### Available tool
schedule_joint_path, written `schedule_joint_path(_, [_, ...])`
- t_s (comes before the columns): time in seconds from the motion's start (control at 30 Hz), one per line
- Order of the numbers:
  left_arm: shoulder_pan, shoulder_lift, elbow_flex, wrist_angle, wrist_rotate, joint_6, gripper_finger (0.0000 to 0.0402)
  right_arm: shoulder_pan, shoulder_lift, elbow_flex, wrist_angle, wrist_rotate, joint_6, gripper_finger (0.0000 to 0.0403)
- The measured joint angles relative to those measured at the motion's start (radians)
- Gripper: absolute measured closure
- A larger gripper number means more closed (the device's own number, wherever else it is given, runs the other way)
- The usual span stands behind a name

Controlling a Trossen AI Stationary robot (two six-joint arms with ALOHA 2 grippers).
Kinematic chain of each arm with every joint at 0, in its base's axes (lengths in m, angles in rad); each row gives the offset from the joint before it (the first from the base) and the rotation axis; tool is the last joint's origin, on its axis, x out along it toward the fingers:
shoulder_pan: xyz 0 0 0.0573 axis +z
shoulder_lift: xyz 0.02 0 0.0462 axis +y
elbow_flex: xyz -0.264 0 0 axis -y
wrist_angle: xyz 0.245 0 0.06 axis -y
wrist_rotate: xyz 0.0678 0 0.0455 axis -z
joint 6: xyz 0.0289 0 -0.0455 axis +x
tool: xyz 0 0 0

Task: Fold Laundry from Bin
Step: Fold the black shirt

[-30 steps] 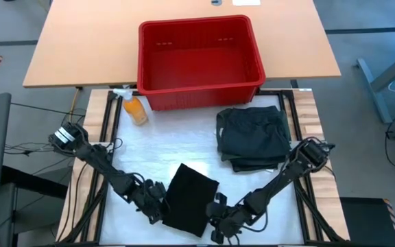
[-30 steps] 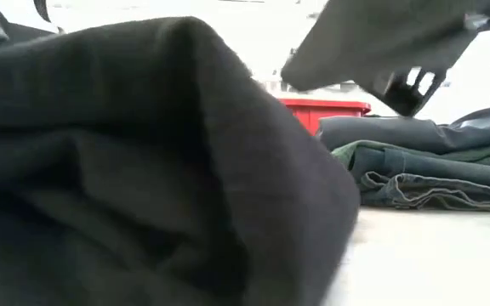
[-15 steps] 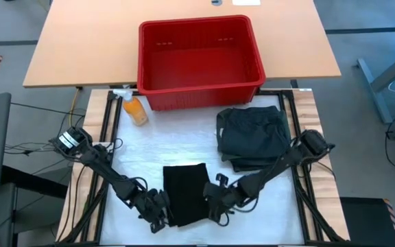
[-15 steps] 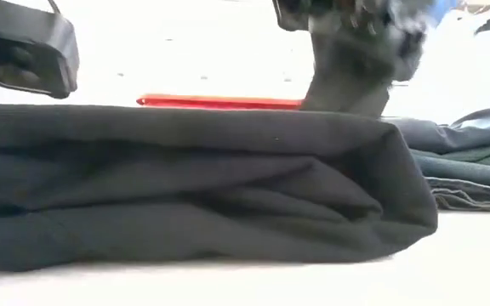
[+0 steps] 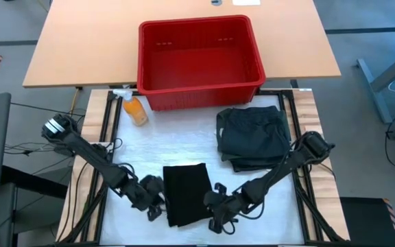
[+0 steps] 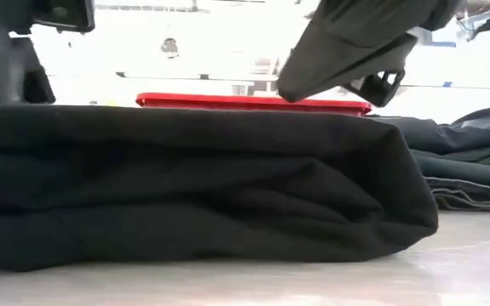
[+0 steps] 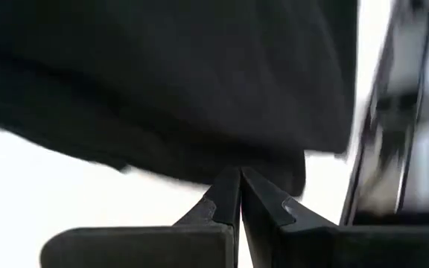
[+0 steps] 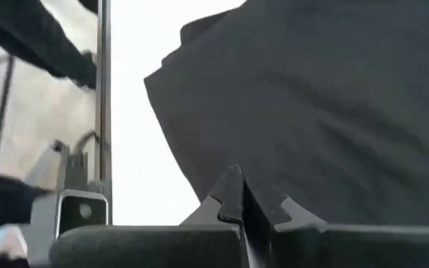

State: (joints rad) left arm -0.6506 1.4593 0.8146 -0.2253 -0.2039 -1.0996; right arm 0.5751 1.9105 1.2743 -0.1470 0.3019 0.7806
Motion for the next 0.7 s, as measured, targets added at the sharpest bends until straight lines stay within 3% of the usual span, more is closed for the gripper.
schedule_joint_path(0.07, [0.01, -0.013, -0.001, -0.005, -0.073, -0.127, 0.0401, 0.0, 0.009, 0.001, 0.021, 0.0, 0.014, 0.0383])
schedule_joint_path(0.13, [0.032, -0.012, -0.002, -0.014, -0.076, -0.247, 0.0399, 0.0, 0.01, 0.0, 0.034, 0.0, 0.018, 0.0383])
schedule_joint_path(0.27, [0.069, -0.008, -0.002, 0.008, -0.066, -0.248, 0.0369, 0.006, 0.0, 0.002, 0.04, 0.003, 0.023, 0.0383])
schedule_joint_path(0.53, [0.078, 0.016, -0.002, 0.023, -0.044, -0.283, 0.0251, 0.006, 0.0, 0.002, 0.036, 0.003, 0.02, 0.0382])
schedule_joint_path(0.7, [0.083, 0.101, -0.001, 0.072, -0.03, -0.324, 0.0196, 0.006, 0.0, 0.002, 0.037, 0.003, 0.0, 0.0382])
